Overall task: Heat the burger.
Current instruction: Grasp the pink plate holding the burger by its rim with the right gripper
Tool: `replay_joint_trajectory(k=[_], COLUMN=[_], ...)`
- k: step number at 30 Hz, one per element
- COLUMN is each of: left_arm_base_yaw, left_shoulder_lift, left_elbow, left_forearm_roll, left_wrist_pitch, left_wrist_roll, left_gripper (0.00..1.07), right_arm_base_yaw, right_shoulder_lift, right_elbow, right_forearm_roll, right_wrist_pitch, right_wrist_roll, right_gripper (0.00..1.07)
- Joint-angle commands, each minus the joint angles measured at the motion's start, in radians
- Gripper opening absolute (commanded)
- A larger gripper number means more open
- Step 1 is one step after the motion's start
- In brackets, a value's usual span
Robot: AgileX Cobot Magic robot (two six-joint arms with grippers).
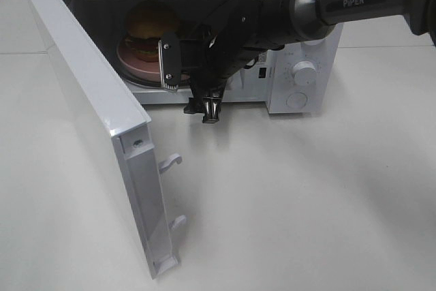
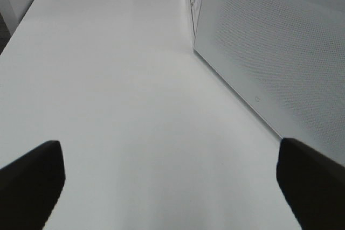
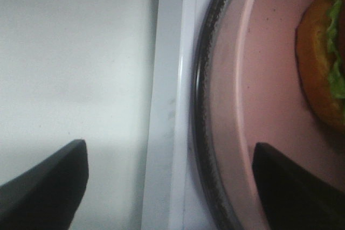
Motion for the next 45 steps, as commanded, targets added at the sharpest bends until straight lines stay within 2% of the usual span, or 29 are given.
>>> replay_joint_trajectory(k=[1,6,15,21,31,34,35,36,39,41,42,44,45], left_arm_base_yaw=[0.003,0.003,0.003,0.003,0.003,0.003,0.003,0.003,0.003,0.003,0.003,0.003,0.003], left_shoulder_lift=[-0.012,-0.012,-0.012,-0.012,-0.012,-0.012,-0.012,-0.012,-0.012,-0.012,-0.012,-0.012,-0.012], left_elbow=[0.000,0.000,0.000,0.000,0.000,0.000,0.000,0.000,0.000,0.000,0.000,0.000,0.000], left_forearm_roll=[-0.002,-0.002,-0.002,-0.002,-0.002,-0.002,-0.002,-0.002,-0.002,-0.002,-0.002,-0.002,-0.002], left_wrist_pitch=[-0.018,-0.018,-0.018,-0.018,-0.018,-0.018,-0.018,-0.018,-0.018,-0.018,-0.018,-0.018,-0.018], left_wrist_roll=[0.000,0.000,0.000,0.000,0.000,0.000,0.000,0.000,0.000,0.000,0.000,0.000,0.000], left_gripper=[1.00,1.00,1.00,1.00,1.00,1.00,1.00,1.00,1.00,1.00,1.00,1.00,1.00], right_arm_base_yaw=[-0.009,-0.009,-0.009,-0.008,-0.008,-0.007,-0.007,-0.006,-0.006,-0.006,-0.006,-0.006,-0.006], right_shoulder_lift=[-0.021,-0.032,-0.032,-0.032,-0.028,-0.012,-0.008,-0.003,-0.002,-0.004,-0.004,-0.010,-0.010], right_elbow=[-0.005,-0.005,-0.005,-0.005,-0.005,-0.004,-0.004,-0.002,-0.002,-0.002,-0.002,-0.002,-0.002], right_forearm_roll=[-0.082,-0.158,-0.224,-0.337,-0.328,-0.327,-0.327,-0.327,-0.327,-0.298,-0.298,-0.258,-0.258], right_wrist_pitch=[0.032,0.032,0.058,0.053,0.004,0.004,0.004,0.003,0.001,0.001,0.001,0.003,0.003], right_wrist_roll=[0.064,0.109,0.148,0.222,0.222,0.208,0.201,0.199,0.199,0.201,0.201,0.206,0.206], right_gripper=[0.76,0.77,0.76,0.76,0.76,0.73,0.68,0.59,0.52,0.24,0.24,0.07,0.07])
